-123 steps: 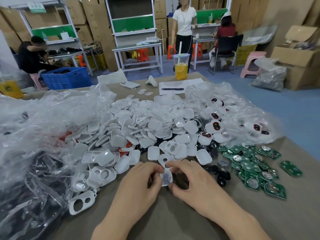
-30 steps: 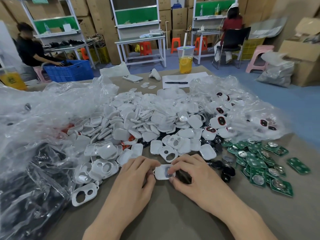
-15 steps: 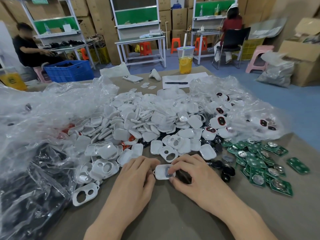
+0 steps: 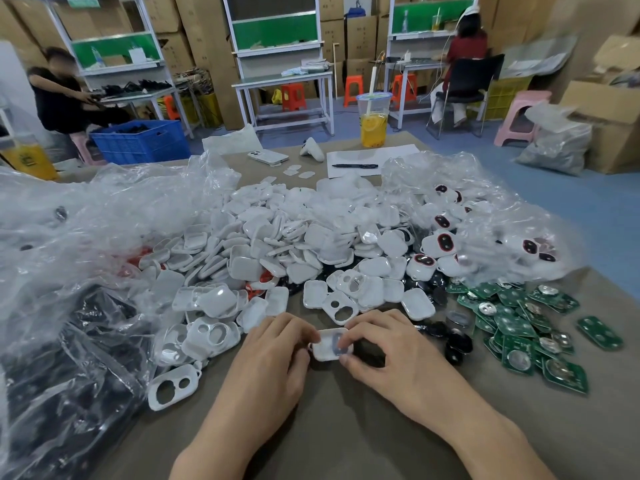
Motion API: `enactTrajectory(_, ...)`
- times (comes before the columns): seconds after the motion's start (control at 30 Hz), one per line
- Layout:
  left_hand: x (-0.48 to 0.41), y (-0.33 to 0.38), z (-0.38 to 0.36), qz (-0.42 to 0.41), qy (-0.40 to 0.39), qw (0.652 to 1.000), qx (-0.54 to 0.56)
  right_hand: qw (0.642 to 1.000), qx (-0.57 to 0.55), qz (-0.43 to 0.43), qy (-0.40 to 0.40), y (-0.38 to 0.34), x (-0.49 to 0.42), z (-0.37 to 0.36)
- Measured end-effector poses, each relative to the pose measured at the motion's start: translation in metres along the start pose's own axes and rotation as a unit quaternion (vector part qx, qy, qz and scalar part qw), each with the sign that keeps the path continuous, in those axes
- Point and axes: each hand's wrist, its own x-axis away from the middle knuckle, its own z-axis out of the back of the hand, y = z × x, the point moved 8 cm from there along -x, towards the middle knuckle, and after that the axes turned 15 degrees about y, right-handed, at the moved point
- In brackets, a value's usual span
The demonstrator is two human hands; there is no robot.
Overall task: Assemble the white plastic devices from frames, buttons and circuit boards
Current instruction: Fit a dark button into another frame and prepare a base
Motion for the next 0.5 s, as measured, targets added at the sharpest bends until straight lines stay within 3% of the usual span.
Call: enactTrajectory(0.5, 0.0020, 0.0019, -0.0025, -0.026, -0.010, 1.000, 0.006, 1.000, 0.011, 0.006, 0.002, -0.0006, 0.0001, -0.0008)
